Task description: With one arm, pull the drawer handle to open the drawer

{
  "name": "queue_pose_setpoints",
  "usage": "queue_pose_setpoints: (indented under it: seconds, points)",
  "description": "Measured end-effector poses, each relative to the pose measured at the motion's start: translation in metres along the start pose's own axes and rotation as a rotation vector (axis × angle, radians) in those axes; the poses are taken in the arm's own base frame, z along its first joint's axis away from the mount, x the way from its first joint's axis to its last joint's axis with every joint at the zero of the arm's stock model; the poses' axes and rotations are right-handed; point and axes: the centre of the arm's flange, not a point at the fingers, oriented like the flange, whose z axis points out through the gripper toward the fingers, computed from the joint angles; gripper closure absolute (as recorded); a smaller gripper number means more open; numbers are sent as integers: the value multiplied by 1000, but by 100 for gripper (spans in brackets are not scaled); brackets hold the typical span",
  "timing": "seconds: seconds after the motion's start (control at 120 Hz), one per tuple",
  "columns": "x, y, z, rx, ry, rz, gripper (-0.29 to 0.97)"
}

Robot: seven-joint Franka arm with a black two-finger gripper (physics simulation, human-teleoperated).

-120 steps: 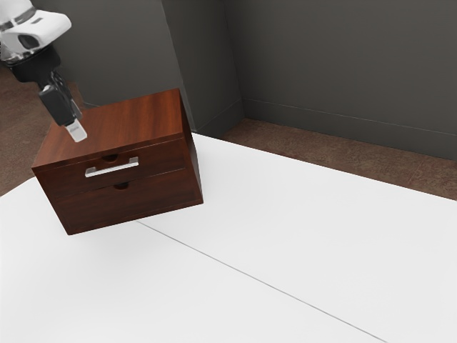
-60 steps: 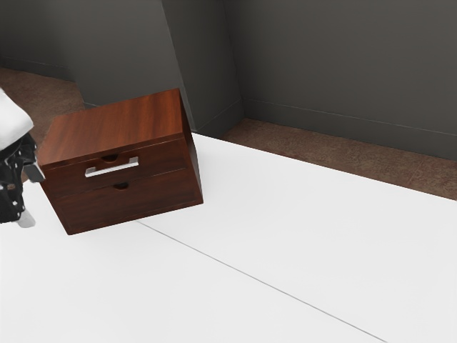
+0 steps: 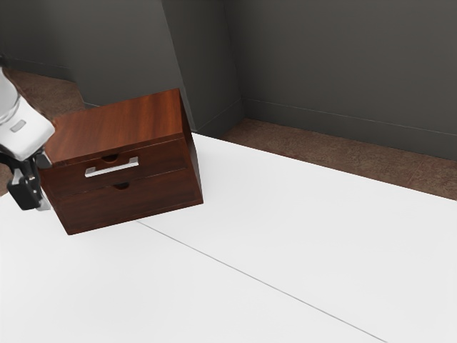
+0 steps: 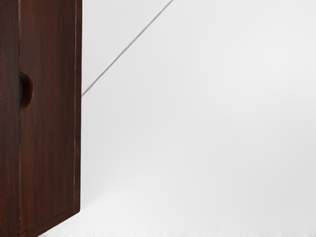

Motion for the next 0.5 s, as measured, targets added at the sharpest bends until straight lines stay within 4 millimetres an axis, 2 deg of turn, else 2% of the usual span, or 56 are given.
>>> queue_pose_setpoints:
  seconds: [0.117,0.217,0.267,0.35,0.5]
  points:
    - [-16,12,8,45,-11,-1,0]
    - [-31,-8,41,27,-55,-46,0]
    - [-37,-16,51,33,-80,-61,0]
    - [-37,-28,55,61,-104,-66,0]
    - [-29,-44,44,115,-105,-72,0]
